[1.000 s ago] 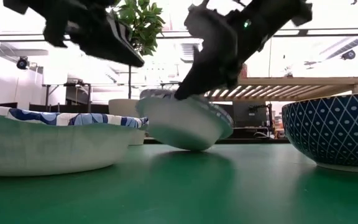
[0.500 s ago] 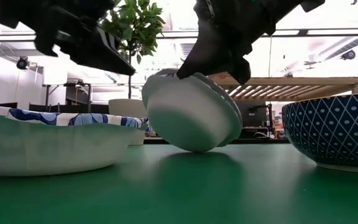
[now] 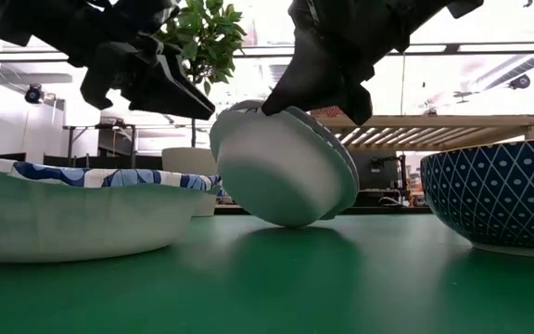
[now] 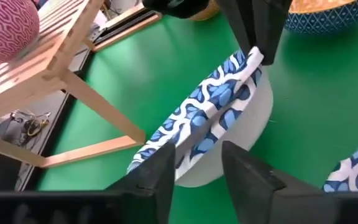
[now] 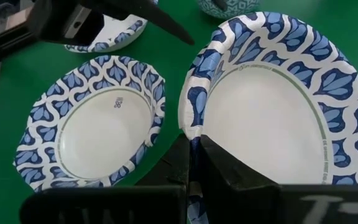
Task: Place and stack bowls onto a shelf
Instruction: Put the white patterned bowl on the shelf
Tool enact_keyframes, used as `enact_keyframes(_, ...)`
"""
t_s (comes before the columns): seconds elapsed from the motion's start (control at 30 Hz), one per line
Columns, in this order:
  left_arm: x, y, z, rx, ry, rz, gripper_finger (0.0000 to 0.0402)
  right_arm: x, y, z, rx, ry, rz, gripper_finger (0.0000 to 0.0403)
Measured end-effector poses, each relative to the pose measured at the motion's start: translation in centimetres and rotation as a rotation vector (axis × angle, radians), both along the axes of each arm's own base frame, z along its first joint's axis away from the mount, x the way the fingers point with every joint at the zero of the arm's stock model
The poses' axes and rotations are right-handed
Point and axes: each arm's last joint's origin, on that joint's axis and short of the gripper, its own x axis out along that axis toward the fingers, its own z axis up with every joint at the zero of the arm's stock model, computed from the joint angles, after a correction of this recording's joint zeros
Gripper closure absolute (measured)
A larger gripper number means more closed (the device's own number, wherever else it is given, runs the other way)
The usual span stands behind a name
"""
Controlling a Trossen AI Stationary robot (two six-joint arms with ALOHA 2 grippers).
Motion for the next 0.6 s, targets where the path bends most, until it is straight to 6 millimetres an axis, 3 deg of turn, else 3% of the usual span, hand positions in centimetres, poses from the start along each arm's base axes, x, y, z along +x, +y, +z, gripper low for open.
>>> enact_keyframes(0.17, 0.1, -0.1, -0.5, 0.009, 0.034, -0.039, 0.0247, 0.0, 0.0, 0.0, -0.003, 0.001, 0.002, 0.0392)
enact_keyframes(0.6, 1.2, 0.2, -2.0, 0.037, 0.050, -0.022, 0.0245, 0.0, 0.0, -0.1, -0.021, 0.012, 0.023, 0.0391)
